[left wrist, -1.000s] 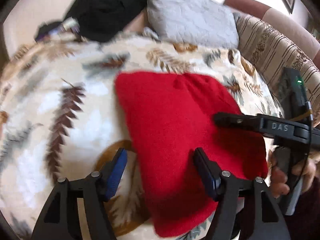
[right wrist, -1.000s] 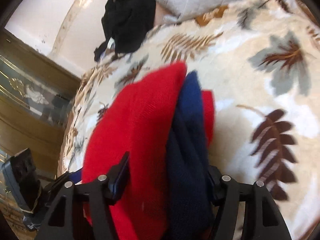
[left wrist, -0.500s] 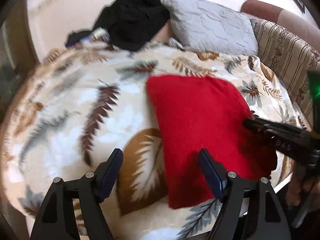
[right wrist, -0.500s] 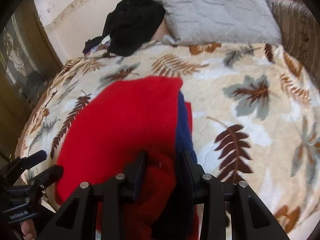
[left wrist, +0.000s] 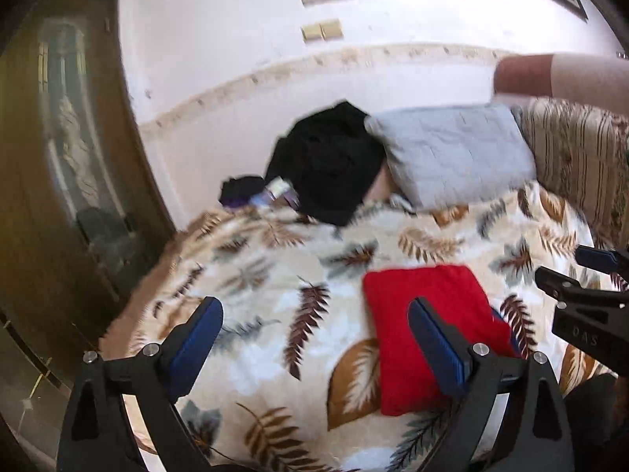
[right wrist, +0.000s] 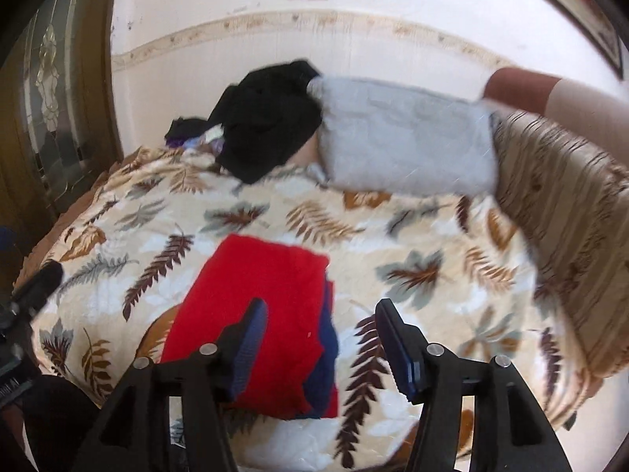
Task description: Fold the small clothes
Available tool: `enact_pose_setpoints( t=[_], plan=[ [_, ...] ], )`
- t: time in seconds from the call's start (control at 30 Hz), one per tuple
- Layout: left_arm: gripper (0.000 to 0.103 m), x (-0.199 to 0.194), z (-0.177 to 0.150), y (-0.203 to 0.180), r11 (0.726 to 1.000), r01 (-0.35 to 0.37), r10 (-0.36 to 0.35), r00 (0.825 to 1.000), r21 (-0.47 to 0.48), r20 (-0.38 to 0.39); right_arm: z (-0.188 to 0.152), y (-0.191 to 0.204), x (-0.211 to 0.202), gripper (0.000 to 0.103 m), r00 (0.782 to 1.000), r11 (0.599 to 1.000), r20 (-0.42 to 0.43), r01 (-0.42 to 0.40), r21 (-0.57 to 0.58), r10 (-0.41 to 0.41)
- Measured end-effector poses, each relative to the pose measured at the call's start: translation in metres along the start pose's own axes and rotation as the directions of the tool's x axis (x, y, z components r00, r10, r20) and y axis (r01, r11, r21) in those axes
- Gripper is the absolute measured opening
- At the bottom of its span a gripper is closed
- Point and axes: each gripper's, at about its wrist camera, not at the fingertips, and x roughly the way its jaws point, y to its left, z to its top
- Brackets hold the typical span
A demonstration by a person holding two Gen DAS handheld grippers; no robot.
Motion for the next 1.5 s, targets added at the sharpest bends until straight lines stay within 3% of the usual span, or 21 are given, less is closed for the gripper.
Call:
enact_pose_setpoints(
  t=[0.17,0.47,0.87,1.5],
  plan=[
    [0.095,-0.032,0.011,0.007,0.999,-0.034,0.035,0.998,-0.013,0.049,0.006,-0.002,-0.040,0.065,0.996,0.998,0.064,0.060,-0.001,-0.060],
    [0.095,-0.072,0.022,0.015,0.998,-0.038,0.043,0.993,-0.044,0.107,0.014,-0.003,-0.091,0.067,0.987,0.997,0.141,0.080,0.019,-0.082],
    [0.096,-0.093,0.036,0.023,0.995,-0.059,0.070,0.988,-0.084,0.135,0.019,0.007,-0.118,0.067,0.981,0.997,0.178,0.070,0.018,-0.072],
    [0.096,-0.096,0.040,0.027,0.993,-0.059,0.073,0.988,-0.102,0.137,0.024,0.009,-0.134,0.067,0.972,0.997,0.222,0.069,0.036,-0.075]
  ],
)
